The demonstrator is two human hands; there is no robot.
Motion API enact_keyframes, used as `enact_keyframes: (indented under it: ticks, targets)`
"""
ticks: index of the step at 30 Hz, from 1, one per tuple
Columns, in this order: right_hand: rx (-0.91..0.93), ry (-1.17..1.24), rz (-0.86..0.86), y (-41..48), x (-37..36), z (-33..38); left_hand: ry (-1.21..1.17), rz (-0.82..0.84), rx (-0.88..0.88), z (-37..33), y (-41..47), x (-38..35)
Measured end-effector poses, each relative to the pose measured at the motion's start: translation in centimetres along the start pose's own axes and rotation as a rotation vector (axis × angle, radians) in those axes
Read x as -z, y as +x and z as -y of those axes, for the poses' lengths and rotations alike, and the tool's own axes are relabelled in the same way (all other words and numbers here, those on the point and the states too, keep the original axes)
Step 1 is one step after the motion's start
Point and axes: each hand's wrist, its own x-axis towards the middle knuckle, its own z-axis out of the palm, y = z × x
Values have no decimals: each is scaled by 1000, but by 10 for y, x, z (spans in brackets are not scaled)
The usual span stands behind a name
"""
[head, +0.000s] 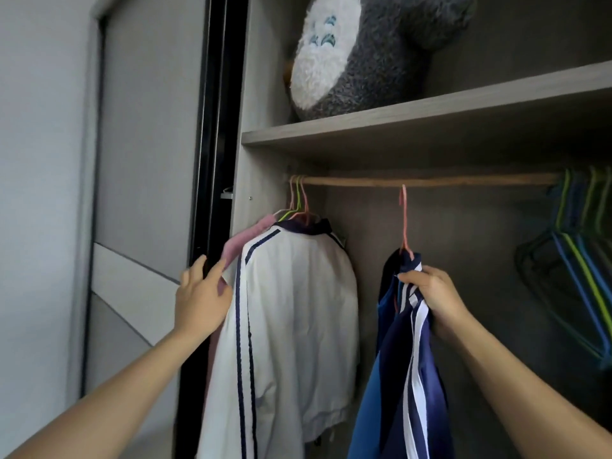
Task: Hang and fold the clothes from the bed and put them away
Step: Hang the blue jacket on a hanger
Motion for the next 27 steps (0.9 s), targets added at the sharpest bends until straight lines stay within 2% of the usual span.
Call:
enact_keyframes:
  ticks: [6, 11, 14, 19, 27]
  targets:
    - [102, 24, -67, 60, -28, -1, 100, -171, -103, 15, 72, -19]
    - [165, 10, -83, 110, -72, 5, 79, -297, -173, 33, 165, -22]
    - [187, -28, -113, 140, -106, 10, 108, -267, -167, 49, 199, -28]
    - [145, -81, -174, 185, -153, 9, 156, -129, -181, 84, 198, -62]
    - [40, -210, -178, 230, -210, -25, -7, -260, -255, 92, 193, -79]
